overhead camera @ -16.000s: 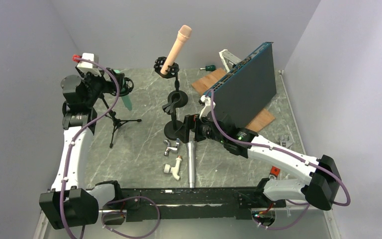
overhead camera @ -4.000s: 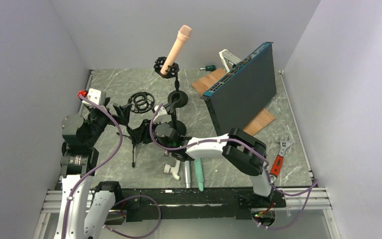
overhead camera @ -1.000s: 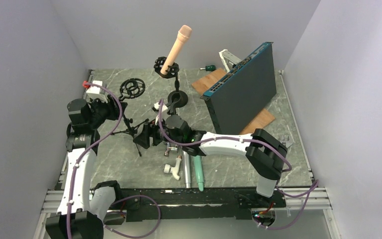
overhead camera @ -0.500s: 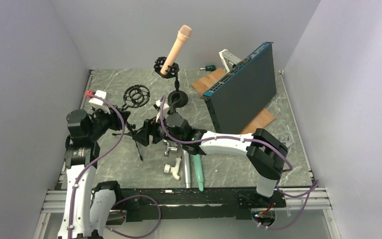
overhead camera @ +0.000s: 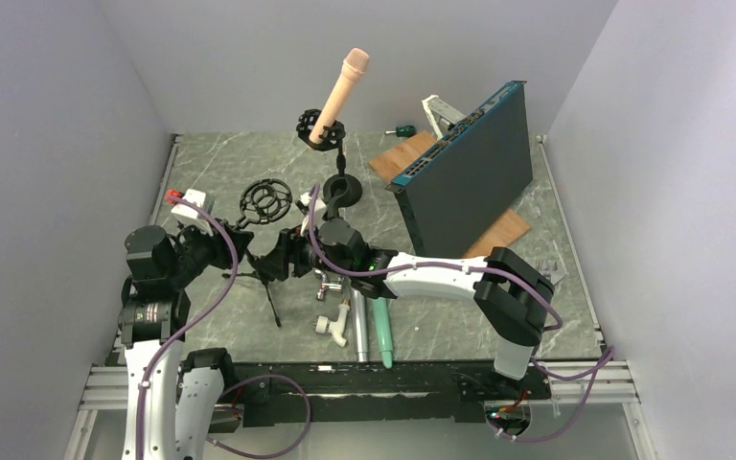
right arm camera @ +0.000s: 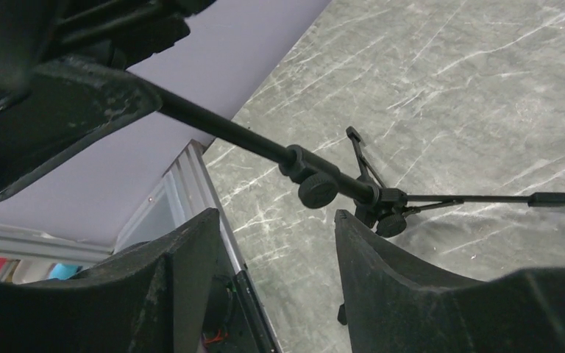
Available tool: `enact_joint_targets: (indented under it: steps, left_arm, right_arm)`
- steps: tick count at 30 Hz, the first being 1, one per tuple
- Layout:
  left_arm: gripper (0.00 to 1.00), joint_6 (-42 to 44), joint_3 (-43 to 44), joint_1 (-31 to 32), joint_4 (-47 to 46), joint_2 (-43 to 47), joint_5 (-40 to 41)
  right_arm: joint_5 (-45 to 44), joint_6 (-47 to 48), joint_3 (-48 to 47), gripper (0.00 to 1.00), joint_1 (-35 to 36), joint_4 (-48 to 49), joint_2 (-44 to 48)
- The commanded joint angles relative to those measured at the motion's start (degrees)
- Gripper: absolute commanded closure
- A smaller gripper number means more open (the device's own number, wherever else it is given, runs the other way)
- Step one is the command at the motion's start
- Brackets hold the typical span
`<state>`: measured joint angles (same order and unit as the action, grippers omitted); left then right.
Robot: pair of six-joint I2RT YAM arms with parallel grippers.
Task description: Remove the microphone from the stand
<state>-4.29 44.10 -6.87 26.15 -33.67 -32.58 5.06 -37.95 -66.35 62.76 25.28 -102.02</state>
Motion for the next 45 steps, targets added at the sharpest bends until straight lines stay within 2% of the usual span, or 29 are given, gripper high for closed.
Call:
enact_joint_targets:
  steps: [1,8,13,17,24,27,29,33,35,38,42,45]
  left_arm:
    - [1.00,-0.64,1.98,0.29,7.66,0.91,-3.14]
    - [1.00,-0.62,3.36,0.28,9.70,1.70,-2.34]
    - [1.00,-0.70,2.57,0.29,8.61,1.15,-3.40]
    - [1.00,-0.55,2.80,0.28,8.68,1.00,-3.02]
    - [0.96,-1.52,3.91,0.28,8.36,0.15,-2.26]
    - [0.94,-1.85,3.59,0.29,7.72,-0.37,-1.95]
    - [0.90,-2.07,3.57,0.31,7.52,-0.72,-1.05]
    - [0.78,-3.00,3.01,0.29,6.37,-1.21,0.04]
    - [0.75,-3.49,2.24,0.33,5.21,-1.37,0.10]
    - [0.68,-3.40,1.34,0.29,4.43,-1.45,0.14]
    - [0.50,-3.06,1.17,0.33,4.60,-0.69,-0.04]
    - [0.42,-3.34,1.37,0.28,4.39,0.36,0.62]
  right_arm:
    - [0.99,-0.52,-1.49,0.42,0.17,1.98,-1.19]
    - [2.04,1.17,-3.70,0.47,1.14,1.60,-4.09]
    - [4.13,1.46,-3.66,0.54,1.19,4.44,-5.36]
    - [4.30,2.40,-5.13,0.55,1.22,3.95,-6.65]
    - [1.50,3.72,-0.89,0.55,1.93,11.37,-7.19]
    - [1.69,3.59,0.31,0.63,1.90,14.60,-7.32]
    - [1.19,3.63,1.30,0.62,2.04,15.44,-6.81]
    - [-1.49,3.68,5.04,0.37,2.28,17.68,-4.87]
    - [-1.63,4.22,5.00,0.32,2.28,16.72,-4.68]
    - [-0.89,4.38,4.71,0.31,2.23,16.93,-4.98]
    - [-0.22,4.00,5.18,0.32,2.26,19.45,-5.30]
    - [-0.14,3.50,5.63,0.32,2.19,21.56,-5.58]
